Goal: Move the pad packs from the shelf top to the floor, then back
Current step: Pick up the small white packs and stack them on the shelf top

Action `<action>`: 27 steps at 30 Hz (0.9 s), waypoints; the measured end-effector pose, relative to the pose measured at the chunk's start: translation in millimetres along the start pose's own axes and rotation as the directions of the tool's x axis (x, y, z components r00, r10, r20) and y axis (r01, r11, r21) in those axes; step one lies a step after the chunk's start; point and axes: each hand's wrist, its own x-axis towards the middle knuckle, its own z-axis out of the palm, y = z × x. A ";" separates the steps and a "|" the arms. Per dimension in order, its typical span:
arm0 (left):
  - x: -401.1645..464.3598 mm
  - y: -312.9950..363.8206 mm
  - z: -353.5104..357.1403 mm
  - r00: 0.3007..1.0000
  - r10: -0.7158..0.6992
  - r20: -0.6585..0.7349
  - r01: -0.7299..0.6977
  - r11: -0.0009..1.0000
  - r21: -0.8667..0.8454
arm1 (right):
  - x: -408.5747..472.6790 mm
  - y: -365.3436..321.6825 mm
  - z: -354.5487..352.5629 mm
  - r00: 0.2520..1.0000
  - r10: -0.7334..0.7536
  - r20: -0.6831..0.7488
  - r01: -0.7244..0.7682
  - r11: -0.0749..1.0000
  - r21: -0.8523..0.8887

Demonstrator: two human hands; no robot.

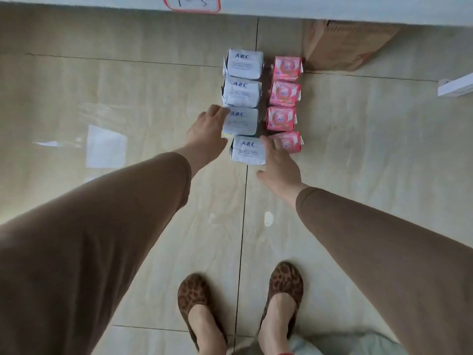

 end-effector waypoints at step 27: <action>-186.7 49.5 -238.2 0.989 -0.116 -0.093 0.069 0.914 -0.400 | -188.5 -123.6 -233.4 0.992 0.090 0.085 -0.123 0.798 0.591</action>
